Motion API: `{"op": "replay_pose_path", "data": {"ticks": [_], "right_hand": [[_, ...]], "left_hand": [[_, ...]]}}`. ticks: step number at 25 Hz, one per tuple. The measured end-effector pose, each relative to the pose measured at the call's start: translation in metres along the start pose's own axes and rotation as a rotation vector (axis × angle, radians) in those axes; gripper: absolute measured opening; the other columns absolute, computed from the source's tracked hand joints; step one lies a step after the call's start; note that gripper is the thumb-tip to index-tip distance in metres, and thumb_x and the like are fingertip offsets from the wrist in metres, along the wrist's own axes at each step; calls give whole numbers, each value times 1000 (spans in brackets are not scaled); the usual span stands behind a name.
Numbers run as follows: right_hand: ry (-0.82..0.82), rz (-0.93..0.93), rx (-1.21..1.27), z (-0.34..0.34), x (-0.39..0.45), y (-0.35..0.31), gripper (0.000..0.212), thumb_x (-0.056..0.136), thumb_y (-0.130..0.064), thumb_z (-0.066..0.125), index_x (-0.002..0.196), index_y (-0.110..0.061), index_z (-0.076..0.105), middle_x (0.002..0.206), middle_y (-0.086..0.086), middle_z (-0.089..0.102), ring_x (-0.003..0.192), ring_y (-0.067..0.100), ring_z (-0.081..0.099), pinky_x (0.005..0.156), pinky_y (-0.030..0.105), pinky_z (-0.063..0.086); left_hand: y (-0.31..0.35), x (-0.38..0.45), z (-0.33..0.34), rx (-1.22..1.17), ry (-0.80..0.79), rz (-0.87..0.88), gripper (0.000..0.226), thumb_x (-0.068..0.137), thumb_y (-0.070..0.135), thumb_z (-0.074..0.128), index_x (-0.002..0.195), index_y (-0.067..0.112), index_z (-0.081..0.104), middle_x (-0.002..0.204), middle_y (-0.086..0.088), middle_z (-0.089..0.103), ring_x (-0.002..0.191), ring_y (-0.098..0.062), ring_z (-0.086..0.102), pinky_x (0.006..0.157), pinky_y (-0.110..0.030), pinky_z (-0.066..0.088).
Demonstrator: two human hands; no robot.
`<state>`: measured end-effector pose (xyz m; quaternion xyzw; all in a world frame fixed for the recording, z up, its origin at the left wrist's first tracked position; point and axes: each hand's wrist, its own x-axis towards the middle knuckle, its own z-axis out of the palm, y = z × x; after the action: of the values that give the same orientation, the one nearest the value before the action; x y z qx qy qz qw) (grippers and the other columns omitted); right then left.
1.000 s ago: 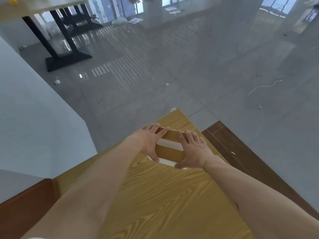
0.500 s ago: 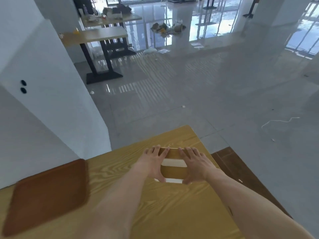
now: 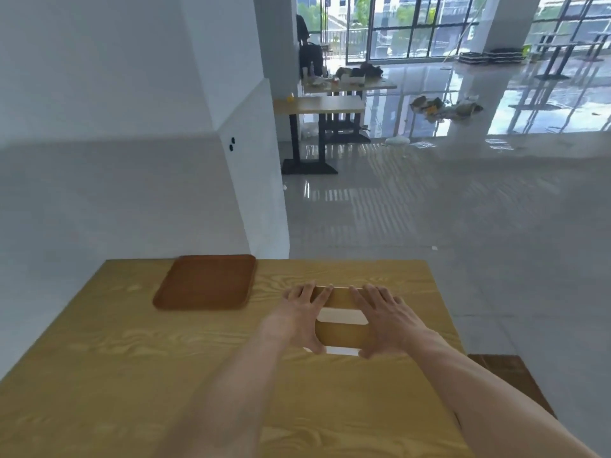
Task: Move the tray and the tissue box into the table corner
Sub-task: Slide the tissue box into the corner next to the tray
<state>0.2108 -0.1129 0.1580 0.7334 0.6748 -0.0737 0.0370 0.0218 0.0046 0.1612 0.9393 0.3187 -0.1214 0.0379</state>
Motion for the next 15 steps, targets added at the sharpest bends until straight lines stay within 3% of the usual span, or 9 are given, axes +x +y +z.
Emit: {"op": "replay_pose_path", "data": {"ticks": [5, 9, 15], "right_hand": [[3, -193, 3, -2, 9, -67, 134, 60, -62, 76, 156, -24, -9, 161, 7, 7, 146, 30, 8, 118, 46, 23], [5, -323, 2, -1, 17, -119, 133, 60, -59, 77, 156, -24, -8, 160, 7, 8, 145, 30, 10, 117, 46, 25], [18, -472, 8, 7, 33, -196, 133, 57, -62, 77, 155, -24, -4, 157, 6, 14, 141, 30, 16, 114, 46, 28]], "left_hand": [[-36, -76, 19, -9, 11, -209, 134, 57, 68, 76, 153, 34, -11, 159, -11, 10, 146, -33, 10, 119, -52, 10], [-62, -131, 29, 5, -34, -350, 134, 57, 72, 72, 152, 34, -15, 163, -11, 2, 148, -33, 9, 118, -52, 12], [-102, -203, 40, -14, -45, -480, 133, 57, 72, 72, 152, 34, -12, 159, -10, 12, 145, -32, 15, 118, -52, 16]]}}
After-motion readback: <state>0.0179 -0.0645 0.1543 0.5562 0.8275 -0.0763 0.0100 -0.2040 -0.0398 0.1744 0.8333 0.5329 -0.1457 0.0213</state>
